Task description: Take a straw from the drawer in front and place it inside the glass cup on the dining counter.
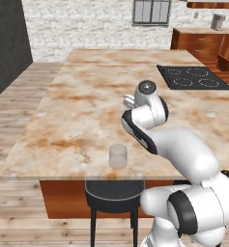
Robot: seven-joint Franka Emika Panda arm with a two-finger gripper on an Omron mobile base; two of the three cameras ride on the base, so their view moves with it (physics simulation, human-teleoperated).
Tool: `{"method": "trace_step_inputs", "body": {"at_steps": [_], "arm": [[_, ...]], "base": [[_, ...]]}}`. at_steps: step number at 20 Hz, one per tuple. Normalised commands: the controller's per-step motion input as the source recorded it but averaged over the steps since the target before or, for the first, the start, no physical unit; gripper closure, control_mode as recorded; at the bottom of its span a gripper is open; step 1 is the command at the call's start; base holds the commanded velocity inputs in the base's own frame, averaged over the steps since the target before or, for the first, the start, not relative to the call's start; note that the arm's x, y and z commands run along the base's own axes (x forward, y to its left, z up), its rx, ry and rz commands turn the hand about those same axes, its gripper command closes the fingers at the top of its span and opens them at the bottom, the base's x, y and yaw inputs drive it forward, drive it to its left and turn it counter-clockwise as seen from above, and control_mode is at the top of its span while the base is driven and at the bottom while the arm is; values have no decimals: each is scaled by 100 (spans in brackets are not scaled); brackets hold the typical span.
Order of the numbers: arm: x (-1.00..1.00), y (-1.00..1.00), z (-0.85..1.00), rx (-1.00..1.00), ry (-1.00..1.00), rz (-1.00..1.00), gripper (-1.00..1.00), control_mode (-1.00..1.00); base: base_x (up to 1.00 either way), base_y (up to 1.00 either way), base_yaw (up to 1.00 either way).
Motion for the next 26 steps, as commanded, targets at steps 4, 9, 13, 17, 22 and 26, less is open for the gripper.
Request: {"method": "trace_step_inputs", "body": {"at_steps": [4,9,13,17,22,26], "arm": [[18,18,-3,-10,0,0,100,-100],[4,28,-6,-15,-2,0,100,-100],[0,28,0,-12,-3,0,100,-100],[0,18,0,-7,-2,0,100,-100],[4,3,-4,-4,0,0,100,-100],[0,1,-4,-4,0,0,100,-100]], "base": [[0,0,0],[0,0,0],[0,0,0],[0,0,0],[0,0,0],[0,0,0]]}}
